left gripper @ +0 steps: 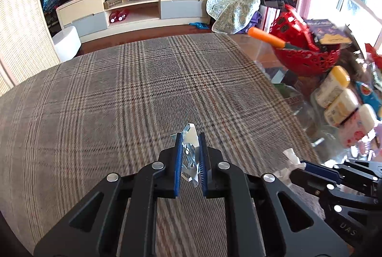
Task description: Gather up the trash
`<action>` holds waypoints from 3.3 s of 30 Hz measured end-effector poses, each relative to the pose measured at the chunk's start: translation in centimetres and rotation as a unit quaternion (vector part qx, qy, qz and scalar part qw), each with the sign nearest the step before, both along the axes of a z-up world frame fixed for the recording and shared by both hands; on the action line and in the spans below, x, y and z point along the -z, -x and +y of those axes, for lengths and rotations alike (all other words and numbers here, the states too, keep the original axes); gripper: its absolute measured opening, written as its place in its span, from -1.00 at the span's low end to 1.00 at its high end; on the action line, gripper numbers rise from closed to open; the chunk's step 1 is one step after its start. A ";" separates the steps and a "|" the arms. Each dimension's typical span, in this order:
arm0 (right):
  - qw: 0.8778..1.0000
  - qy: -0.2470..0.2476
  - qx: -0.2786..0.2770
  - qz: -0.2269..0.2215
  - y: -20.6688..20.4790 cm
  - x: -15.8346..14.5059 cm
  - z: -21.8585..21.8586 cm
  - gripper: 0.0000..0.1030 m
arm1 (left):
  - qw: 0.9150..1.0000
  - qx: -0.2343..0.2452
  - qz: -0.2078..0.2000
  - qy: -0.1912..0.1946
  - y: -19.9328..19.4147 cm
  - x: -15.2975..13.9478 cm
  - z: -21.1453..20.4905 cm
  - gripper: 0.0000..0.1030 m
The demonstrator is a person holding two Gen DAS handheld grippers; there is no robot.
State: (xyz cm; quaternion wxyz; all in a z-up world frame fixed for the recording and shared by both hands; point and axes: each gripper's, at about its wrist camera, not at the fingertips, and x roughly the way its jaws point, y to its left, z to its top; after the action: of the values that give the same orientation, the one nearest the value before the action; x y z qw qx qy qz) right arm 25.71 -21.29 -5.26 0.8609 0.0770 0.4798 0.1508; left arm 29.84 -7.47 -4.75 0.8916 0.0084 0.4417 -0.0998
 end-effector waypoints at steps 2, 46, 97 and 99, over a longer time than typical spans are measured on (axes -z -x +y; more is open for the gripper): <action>1.000 0.000 -0.002 -0.006 1.9 -1.2 0.5 -0.72 | 1.000 0.000 -0.002 0.003 2.3 -1.2 0.4 -0.78; 0.994 0.048 -0.033 0.094 23.2 14.3 7.3 -0.66 | 0.992 -0.009 0.116 0.054 28.4 15.8 6.5 -0.74; 0.941 0.056 0.069 -0.327 28.2 -14.9 3.3 0.94 | 0.960 -0.075 -0.270 0.009 35.2 -13.8 8.3 0.84; 0.940 0.059 0.077 -0.328 28.0 -14.2 3.1 0.94 | 0.959 -0.081 -0.271 0.013 34.8 -13.4 8.4 0.84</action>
State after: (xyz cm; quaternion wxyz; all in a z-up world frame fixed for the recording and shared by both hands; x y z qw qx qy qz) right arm -2.27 -18.15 8.94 0.9825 0.0096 0.1716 0.0723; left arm -4.97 0.89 8.65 0.9830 -0.0120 0.1812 -0.0268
